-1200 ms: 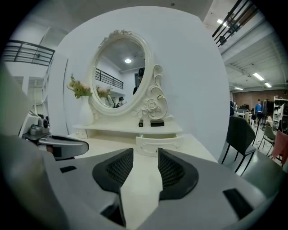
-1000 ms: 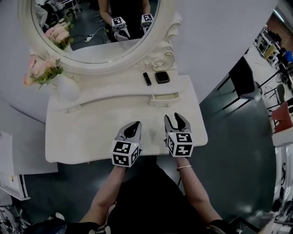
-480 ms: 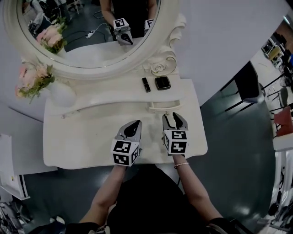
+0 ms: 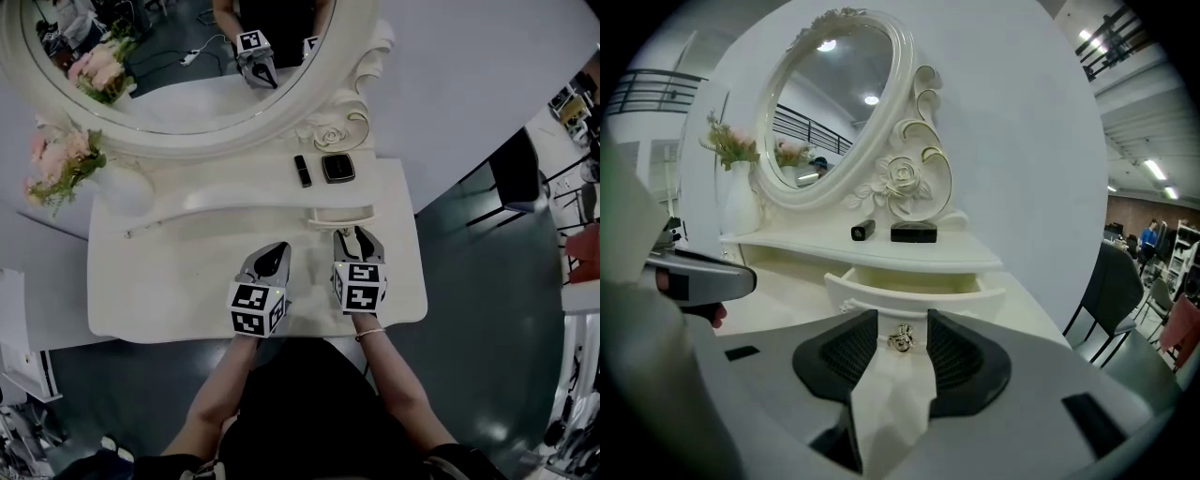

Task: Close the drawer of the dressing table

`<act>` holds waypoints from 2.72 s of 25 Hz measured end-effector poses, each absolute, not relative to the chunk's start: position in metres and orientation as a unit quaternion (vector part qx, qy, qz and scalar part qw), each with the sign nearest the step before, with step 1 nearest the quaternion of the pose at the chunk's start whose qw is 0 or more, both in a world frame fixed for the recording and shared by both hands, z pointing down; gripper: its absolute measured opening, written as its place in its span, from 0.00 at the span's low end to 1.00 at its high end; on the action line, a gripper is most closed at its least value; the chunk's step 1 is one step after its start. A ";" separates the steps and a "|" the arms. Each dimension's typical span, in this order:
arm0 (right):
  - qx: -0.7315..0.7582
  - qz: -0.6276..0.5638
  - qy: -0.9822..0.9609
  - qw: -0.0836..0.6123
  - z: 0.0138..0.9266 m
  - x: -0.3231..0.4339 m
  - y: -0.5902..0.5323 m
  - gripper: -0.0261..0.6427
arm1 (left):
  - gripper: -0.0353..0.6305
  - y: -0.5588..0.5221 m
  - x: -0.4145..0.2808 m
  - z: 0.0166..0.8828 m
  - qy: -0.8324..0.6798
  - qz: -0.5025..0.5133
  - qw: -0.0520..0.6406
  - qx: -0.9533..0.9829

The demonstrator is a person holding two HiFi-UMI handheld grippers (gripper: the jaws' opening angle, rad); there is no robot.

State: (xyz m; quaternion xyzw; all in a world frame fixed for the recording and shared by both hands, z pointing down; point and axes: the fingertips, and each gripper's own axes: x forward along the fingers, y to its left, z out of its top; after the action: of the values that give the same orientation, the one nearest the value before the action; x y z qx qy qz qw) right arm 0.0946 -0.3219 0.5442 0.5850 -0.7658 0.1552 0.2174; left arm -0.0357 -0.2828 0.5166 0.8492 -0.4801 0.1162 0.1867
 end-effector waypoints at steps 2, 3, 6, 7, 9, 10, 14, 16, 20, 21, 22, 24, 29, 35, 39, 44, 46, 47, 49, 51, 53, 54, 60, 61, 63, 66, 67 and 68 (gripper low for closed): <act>0.587 0.151 -0.764 0.219 0.545 0.096 -0.323 0.26 | 0.06 -0.283 -0.037 0.518 -0.483 0.117 0.189 0.847; 0.588 0.150 -0.764 0.220 0.545 0.096 -0.323 0.26 | 0.06 -0.283 -0.038 0.519 -0.484 0.117 0.189 0.847; 0.589 0.145 -0.762 0.226 0.546 0.097 -0.326 0.26 | 0.06 -0.283 -0.040 0.520 -0.486 0.117 0.191 0.845; 0.589 0.143 -0.762 0.228 0.546 0.097 -0.327 0.25 | 0.06 -0.283 -0.040 0.520 -0.487 0.116 0.191 0.844; 0.588 0.140 -0.762 0.232 0.546 0.097 -0.328 0.25 | 0.06 -0.283 -0.040 0.519 -0.489 0.115 0.191 0.843; 0.588 0.139 -0.762 0.234 0.546 0.097 -0.329 0.25 | 0.06 -0.283 -0.040 0.519 -0.490 0.114 0.191 0.843; 0.589 0.136 -0.759 0.241 0.546 0.098 -0.332 0.25 | 0.06 -0.284 -0.042 0.516 -0.494 0.111 0.190 0.841; 0.589 0.133 -0.758 0.244 0.546 0.097 -0.334 0.25 | 0.06 -0.284 -0.043 0.516 -0.497 0.110 0.191 0.839; 0.587 0.129 -0.760 0.247 0.546 0.096 -0.338 0.25 | 0.06 -0.285 -0.047 0.516 -0.500 0.110 0.191 0.837; 0.587 0.129 -0.760 0.247 0.546 0.096 -0.339 0.25 | 0.06 -0.285 -0.047 0.515 -0.501 0.110 0.190 0.837; 0.586 0.129 -0.761 0.248 0.546 0.096 -0.340 0.25 | 0.06 -0.285 -0.047 0.515 -0.501 0.110 0.190 0.837; 0.585 0.127 -0.762 0.249 0.546 0.095 -0.343 0.25 | 0.06 -0.286 -0.047 0.515 -0.502 0.111 0.189 0.836; 0.581 0.122 -0.765 0.252 0.545 0.093 -0.350 0.25 | 0.06 -0.286 -0.046 0.514 -0.505 0.110 0.188 0.835; 0.577 0.117 -0.768 0.251 0.546 0.092 -0.359 0.25 | 0.06 -0.287 -0.048 0.511 -0.512 0.108 0.185 0.832; 0.576 0.121 -0.768 0.254 0.546 0.091 -0.364 0.25 | 0.06 -0.287 -0.049 0.509 -0.517 0.107 0.183 0.829; 0.575 0.116 -0.769 0.254 0.546 0.090 -0.369 0.25 | 0.06 -0.287 -0.052 0.510 -0.522 0.108 0.182 0.826; 0.574 0.116 -0.770 0.253 0.546 0.090 -0.370 0.25 | 0.06 -0.286 -0.053 0.509 -0.524 0.109 0.182 0.825; 0.574 0.115 -0.771 0.251 0.545 0.090 -0.371 0.25 | 0.06 -0.286 -0.053 0.509 -0.524 0.108 0.181 0.825; 0.575 0.114 -0.772 0.247 0.545 0.090 -0.372 0.26 | 0.06 -0.286 -0.052 0.507 -0.526 0.108 0.180 0.824; 0.575 0.114 -0.772 0.246 0.545 0.090 -0.372 0.26 | 0.06 -0.286 -0.052 0.506 -0.527 0.108 0.179 0.824; 0.575 0.113 -0.772 0.245 0.545 0.090 -0.372 0.26 | 0.06 -0.286 -0.052 0.505 -0.527 0.108 0.177 0.824; 0.575 0.112 -0.773 0.245 0.546 0.091 -0.372 0.26 | 0.06 -0.286 -0.051 0.505 -0.527 0.108 0.177 0.824; 0.572 0.110 -0.775 0.244 0.545 0.090 -0.372 0.26 | 0.06 -0.282 -0.051 0.503 -0.528 0.108 0.174 0.824; 0.570 0.111 -0.777 0.243 0.545 0.090 -0.372 0.26 | 0.06 -0.281 -0.051 0.503 -0.528 0.109 0.174 0.824; 0.566 0.114 -0.779 0.243 0.545 0.089 -0.370 0.26 | 0.06 -0.280 -0.051 0.504 -0.527 0.109 0.174 0.825; 0.565 0.122 -0.780 0.241 0.545 0.091 -0.364 0.26 | 0.06 -0.279 -0.050 0.503 -0.526 0.107 0.173 0.826; 0.566 0.123 -0.780 0.238 0.544 0.091 -0.362 0.26 | 0.06 -0.279 -0.050 0.503 -0.525 0.107 0.172 0.826; 0.566 0.123 -0.781 0.235 0.543 0.092 -0.359 0.26 | 0.06 -0.279 -0.050 0.503 -0.525 0.107 0.172 0.827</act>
State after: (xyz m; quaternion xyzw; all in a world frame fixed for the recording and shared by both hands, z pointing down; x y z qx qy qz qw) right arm 0.0917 -0.3585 0.5429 0.5660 -0.7805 0.1228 0.2354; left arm -0.0495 -0.2789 0.5029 0.8269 -0.5247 0.1069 0.1718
